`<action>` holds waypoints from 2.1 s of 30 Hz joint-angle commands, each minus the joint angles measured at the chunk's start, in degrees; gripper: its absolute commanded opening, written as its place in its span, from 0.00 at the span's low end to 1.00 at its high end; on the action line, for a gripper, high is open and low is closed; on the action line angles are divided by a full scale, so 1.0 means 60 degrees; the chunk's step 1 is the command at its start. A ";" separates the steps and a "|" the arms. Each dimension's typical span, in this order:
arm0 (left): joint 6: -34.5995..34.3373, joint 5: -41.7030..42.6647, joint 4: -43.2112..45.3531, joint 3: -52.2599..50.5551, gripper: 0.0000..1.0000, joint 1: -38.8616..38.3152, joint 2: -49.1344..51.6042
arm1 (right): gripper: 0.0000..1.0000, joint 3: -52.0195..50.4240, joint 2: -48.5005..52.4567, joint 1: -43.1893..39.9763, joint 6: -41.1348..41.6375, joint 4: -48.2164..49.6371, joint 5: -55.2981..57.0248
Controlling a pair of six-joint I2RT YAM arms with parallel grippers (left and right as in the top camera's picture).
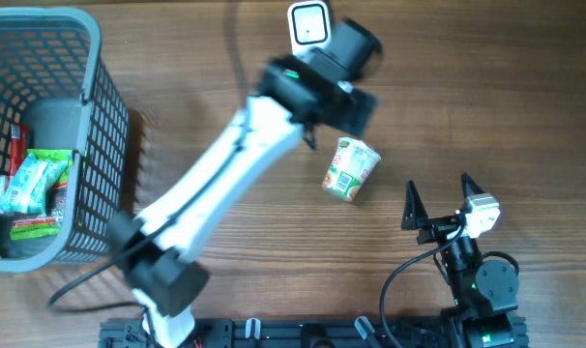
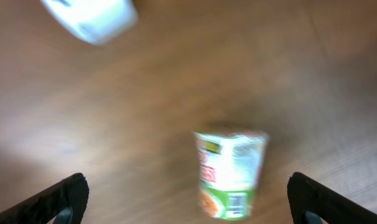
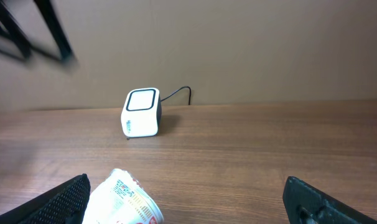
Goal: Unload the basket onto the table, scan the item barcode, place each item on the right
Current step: 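Release the noodle cup on the table beside the scanner, then reach the left gripper into the basket and grasp the green snack bags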
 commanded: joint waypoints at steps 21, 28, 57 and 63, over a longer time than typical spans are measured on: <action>0.4459 0.2222 -0.3880 0.1348 1.00 1.4684 -0.2477 | 1.00 -0.0011 -0.0044 -0.0047 -0.0040 0.0044 0.0153; 0.4455 0.2218 -0.3898 0.1348 1.00 1.5191 -0.2244 | 1.00 -0.0011 -0.0044 -0.0047 -0.0036 0.0044 0.0153; 0.3927 0.6484 -0.3829 0.1348 1.00 1.5140 -0.2240 | 1.00 -0.0011 -0.0044 -0.0047 -0.0040 0.0044 0.0153; 0.3198 0.8827 -0.4164 0.1344 1.00 1.5100 -0.2240 | 1.00 -0.0011 -0.0044 -0.0047 -0.0040 0.0044 0.0153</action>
